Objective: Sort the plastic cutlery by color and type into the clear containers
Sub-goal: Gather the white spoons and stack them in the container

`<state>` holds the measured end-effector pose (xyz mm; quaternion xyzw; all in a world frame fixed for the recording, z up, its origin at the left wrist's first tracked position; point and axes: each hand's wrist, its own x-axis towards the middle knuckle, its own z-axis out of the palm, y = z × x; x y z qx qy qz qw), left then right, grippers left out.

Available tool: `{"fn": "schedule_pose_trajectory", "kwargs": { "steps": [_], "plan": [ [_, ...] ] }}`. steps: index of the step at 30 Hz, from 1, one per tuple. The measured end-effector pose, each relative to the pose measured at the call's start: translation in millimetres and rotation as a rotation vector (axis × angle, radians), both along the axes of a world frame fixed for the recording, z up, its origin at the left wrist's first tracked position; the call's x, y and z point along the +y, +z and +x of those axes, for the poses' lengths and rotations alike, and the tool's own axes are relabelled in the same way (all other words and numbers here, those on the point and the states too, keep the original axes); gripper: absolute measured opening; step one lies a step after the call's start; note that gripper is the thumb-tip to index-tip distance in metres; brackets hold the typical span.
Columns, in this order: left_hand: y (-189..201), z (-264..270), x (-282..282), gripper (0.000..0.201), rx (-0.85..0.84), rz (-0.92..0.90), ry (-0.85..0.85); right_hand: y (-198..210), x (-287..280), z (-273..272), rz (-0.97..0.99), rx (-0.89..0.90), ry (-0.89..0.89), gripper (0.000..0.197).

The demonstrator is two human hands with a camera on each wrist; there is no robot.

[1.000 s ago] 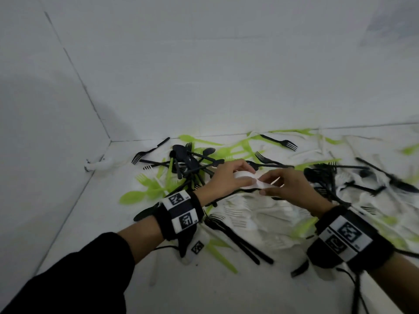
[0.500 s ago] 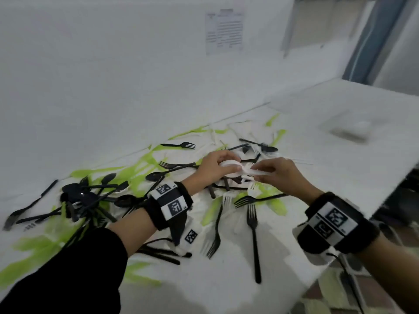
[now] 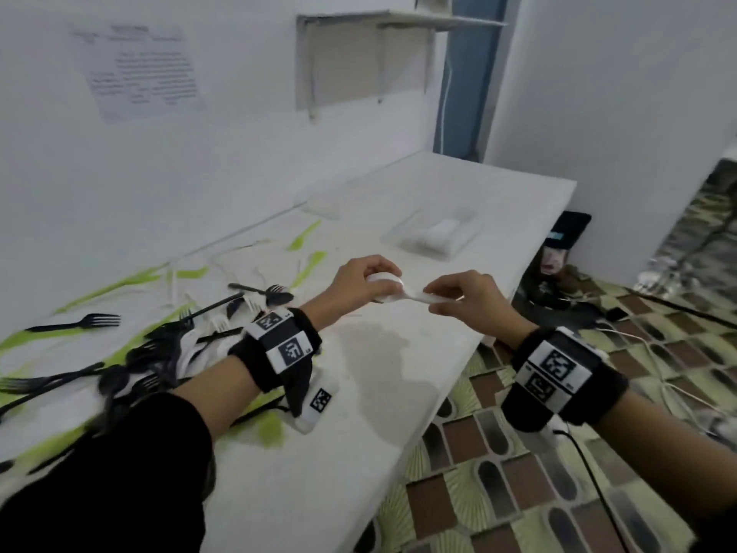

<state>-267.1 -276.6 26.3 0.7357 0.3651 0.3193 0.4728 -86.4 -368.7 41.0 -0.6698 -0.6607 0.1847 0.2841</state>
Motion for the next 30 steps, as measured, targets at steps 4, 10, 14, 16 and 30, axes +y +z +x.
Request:
{"fn": "schedule_pose_trajectory", "kwargs": {
  "steps": [4, 10, 14, 16, 30],
  "plan": [
    [-3, 65, 19, 0.012, 0.002, -0.011, -0.043, -2, 12, 62, 0.001, 0.012, -0.040, 0.025],
    [-1, 140, 59, 0.012, 0.028, 0.009, -0.089, -7, 49, 135, 0.011, 0.017, -0.060, 0.026],
    [-1, 172, 98, 0.011, 0.063, 0.036, -0.075, -12, 88, 171, 0.028, 0.062, -0.043, 0.027],
    [1, 188, 121, 0.010, 0.074, 0.048, -0.064, -13, 112, 188, 0.038, 0.064, -0.016, 0.028],
    [4, 227, 232, 0.014, 0.149, -0.001, 0.128, -1, 282, 255, 0.048, -0.078, 0.269, 0.023]
  ]
}}
